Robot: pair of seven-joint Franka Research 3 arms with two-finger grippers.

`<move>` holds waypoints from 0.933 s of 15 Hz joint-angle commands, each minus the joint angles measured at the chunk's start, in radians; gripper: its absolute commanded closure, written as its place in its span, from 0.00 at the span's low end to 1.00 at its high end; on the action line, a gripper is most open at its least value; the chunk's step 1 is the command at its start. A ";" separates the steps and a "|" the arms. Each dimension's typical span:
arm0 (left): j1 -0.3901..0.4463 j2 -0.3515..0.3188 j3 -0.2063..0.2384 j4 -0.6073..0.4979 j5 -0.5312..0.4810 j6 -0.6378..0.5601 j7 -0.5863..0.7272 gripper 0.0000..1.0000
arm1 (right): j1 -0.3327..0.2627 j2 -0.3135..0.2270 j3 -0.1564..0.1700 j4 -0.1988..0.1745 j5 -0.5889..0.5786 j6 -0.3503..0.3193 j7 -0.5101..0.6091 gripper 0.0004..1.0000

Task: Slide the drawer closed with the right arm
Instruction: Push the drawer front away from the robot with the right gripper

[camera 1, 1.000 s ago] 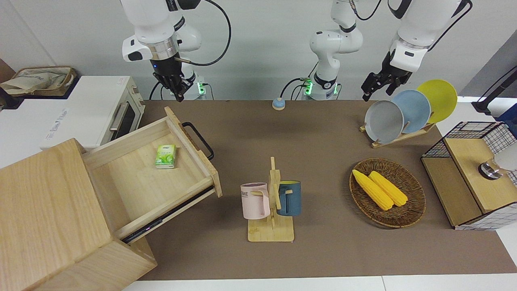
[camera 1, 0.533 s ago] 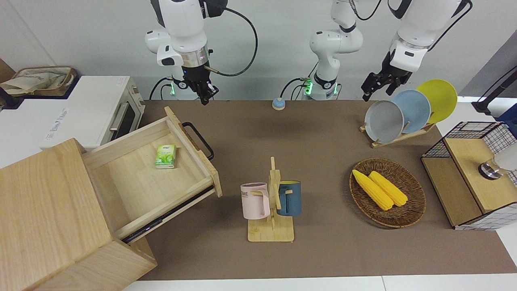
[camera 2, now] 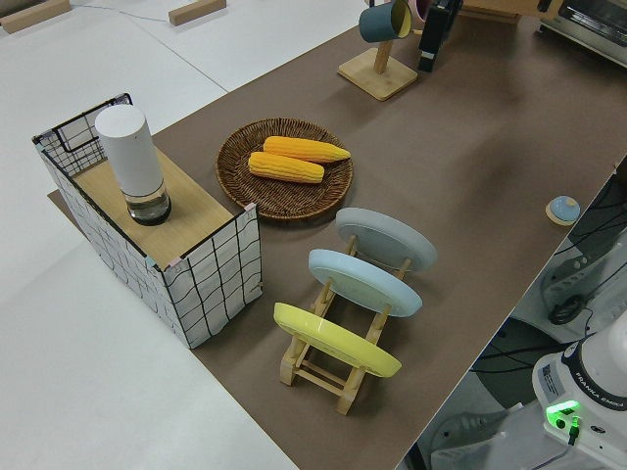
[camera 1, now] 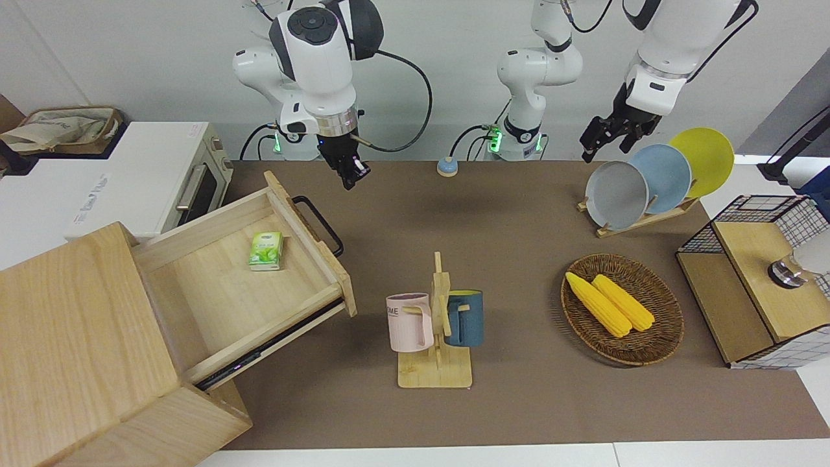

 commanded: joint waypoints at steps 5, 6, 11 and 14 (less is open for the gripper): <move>-0.001 -0.008 0.004 0.004 -0.001 -0.017 0.009 0.01 | 0.010 0.091 -0.019 0.000 -0.028 0.141 0.033 0.99; -0.001 -0.008 0.004 0.004 -0.001 -0.016 0.009 0.01 | 0.004 0.103 -0.026 0.008 -0.028 0.155 0.031 1.00; -0.001 -0.008 0.004 0.004 -0.001 -0.016 0.009 0.01 | -0.033 0.147 -0.035 0.052 -0.057 0.171 0.016 1.00; -0.001 -0.008 0.004 0.004 -0.001 -0.016 0.009 0.01 | -0.065 0.184 -0.034 0.124 -0.060 0.169 0.004 1.00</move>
